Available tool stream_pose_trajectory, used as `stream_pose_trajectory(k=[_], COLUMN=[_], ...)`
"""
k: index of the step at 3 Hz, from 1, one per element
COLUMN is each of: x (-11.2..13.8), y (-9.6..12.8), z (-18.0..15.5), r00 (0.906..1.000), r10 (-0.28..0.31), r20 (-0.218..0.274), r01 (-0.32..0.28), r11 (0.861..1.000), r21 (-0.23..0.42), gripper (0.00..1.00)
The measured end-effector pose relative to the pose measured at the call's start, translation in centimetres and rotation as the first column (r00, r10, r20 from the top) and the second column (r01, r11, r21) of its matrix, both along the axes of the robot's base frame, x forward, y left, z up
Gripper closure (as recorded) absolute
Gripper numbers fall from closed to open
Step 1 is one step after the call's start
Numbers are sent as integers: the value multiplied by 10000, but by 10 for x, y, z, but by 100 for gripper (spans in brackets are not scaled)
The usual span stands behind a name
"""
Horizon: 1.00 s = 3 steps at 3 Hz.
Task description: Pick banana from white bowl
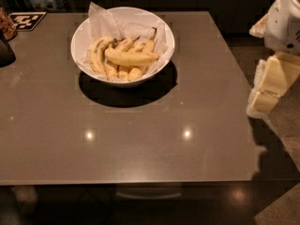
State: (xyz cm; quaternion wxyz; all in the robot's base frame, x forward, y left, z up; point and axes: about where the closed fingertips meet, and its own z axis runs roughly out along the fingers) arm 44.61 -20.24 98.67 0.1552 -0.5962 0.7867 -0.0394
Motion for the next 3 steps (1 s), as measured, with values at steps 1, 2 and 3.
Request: stream_pose_trajectory(k=[1, 2, 3], x=[26, 63, 75], y=[26, 62, 77], z=[13, 20, 26], r00=[9999, 9995, 9986], r10=[-79, 269, 496], r20=[-110, -193, 156], r01=[76, -276, -493], r11=[9997, 9989, 9986], r21=[-241, -381, -210], gripper=[0, 0, 0])
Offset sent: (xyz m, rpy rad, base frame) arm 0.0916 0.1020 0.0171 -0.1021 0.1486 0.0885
